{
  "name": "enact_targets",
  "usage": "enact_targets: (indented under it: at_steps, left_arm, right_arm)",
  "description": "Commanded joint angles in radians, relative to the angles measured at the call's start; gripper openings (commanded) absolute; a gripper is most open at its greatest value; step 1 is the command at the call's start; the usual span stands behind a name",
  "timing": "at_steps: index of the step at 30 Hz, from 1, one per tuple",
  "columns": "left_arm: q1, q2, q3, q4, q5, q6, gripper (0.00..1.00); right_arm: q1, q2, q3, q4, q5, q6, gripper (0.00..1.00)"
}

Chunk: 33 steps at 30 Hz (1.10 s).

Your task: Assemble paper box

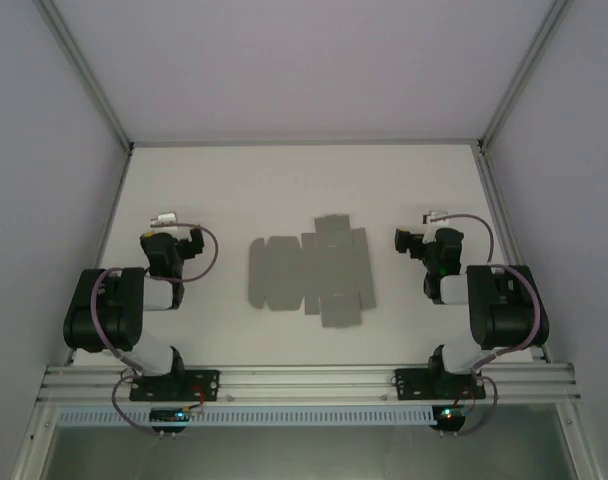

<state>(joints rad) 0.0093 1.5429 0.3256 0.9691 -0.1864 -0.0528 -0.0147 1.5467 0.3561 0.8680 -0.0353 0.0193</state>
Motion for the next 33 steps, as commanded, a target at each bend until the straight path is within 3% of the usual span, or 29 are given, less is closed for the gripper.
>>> enact_targets:
  at_steps: [1,29,33]
  left_arm:
    - [0.006,-0.005,0.009,0.023,0.013,-0.004,0.99]
    - [0.001,-0.004,0.015,0.012,0.015,0.003,0.99]
    - [-0.021,-0.077,0.077,-0.146,-0.007,0.027,1.00]
  right_arm:
    - [-0.002,0.005,0.020,0.004,-0.008,0.012,0.99]
    - [-0.007,0.005,0.019,0.006,-0.008,0.020,0.99]
    - [0.001,-0.043,0.032,-0.042,0.119,0.025,0.99]
